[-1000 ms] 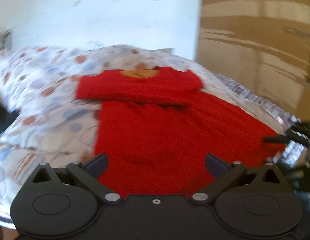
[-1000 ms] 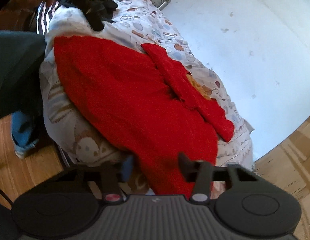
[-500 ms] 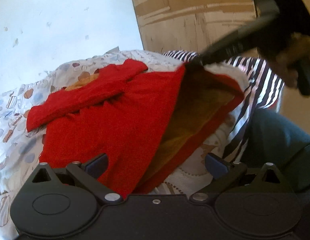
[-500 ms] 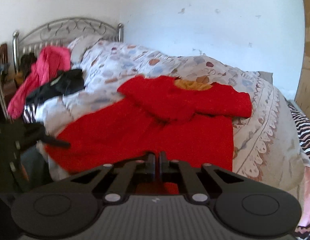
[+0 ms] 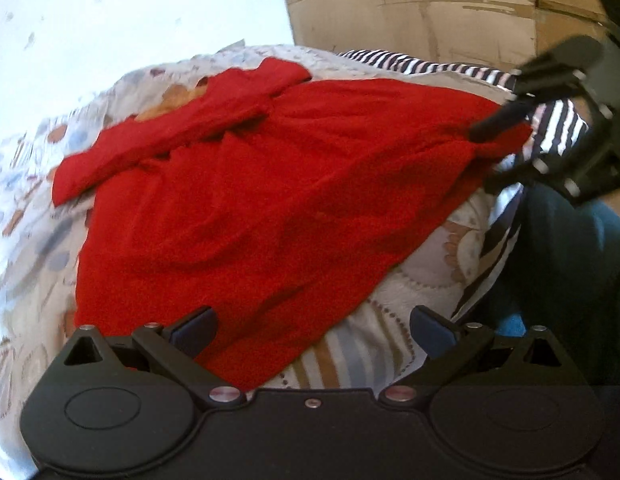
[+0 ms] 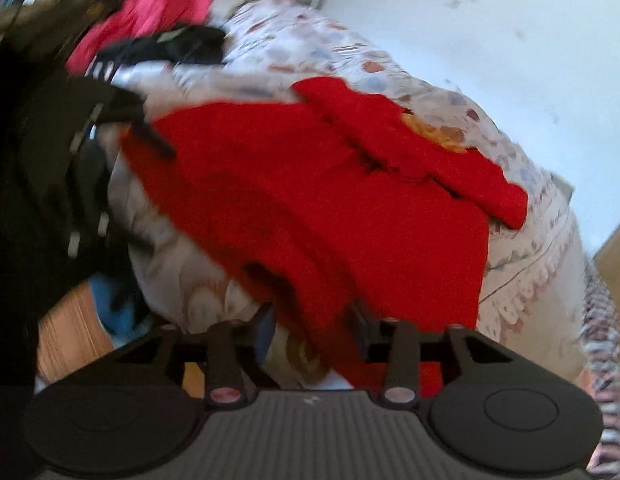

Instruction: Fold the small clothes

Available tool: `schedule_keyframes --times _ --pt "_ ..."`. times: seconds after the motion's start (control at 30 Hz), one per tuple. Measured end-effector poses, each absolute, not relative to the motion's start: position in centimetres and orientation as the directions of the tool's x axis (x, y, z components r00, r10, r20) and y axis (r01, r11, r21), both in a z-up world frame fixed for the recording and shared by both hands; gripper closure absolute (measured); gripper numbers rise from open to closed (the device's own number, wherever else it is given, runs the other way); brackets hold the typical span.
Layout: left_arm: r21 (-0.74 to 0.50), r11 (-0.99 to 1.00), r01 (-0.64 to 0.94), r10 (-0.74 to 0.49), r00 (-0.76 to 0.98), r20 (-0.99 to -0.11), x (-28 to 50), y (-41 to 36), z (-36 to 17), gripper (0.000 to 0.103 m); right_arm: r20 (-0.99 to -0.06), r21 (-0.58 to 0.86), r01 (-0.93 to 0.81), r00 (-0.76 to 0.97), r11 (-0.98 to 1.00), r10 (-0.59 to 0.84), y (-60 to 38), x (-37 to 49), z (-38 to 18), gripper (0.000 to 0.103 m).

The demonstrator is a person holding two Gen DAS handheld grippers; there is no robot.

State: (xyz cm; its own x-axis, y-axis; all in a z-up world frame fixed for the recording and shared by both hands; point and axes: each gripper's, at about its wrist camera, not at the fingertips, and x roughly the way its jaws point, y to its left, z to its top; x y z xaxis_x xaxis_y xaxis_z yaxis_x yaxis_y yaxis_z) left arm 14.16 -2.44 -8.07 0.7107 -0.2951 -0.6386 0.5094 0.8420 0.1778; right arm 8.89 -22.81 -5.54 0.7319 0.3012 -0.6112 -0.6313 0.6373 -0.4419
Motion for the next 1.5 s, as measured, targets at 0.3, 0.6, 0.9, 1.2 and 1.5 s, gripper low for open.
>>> schedule_keyframes --times 0.3,0.6,0.9,1.2,1.5 --pt "0.142 0.850 0.508 -0.313 0.703 -0.639 14.2 -2.0 -7.7 0.001 -0.568 -0.554 -0.590 0.783 0.587 0.251 -21.2 8.5 -7.4 0.060" --pt "0.121 0.841 0.527 -0.368 0.721 -0.587 15.2 -6.0 -7.2 0.001 -0.444 -0.292 -0.546 0.805 0.786 0.394 -21.9 10.2 -2.9 0.096" --pt "0.178 0.906 0.384 -0.218 0.784 -0.581 16.8 -5.8 -7.3 0.067 -0.400 -0.095 -0.538 0.791 0.837 0.463 -24.2 11.9 1.0 0.096" --pt "0.329 0.921 0.209 0.011 0.829 -0.559 16.0 0.3 -7.9 0.063 -0.370 -0.090 -0.502 0.819 0.860 0.440 -24.8 11.5 0.7 0.096" --pt "0.315 0.927 0.201 -0.006 0.850 -0.526 15.3 3.2 -6.6 0.097 -0.439 -0.250 -0.498 0.823 0.831 0.361 -23.4 10.0 -2.1 0.095"
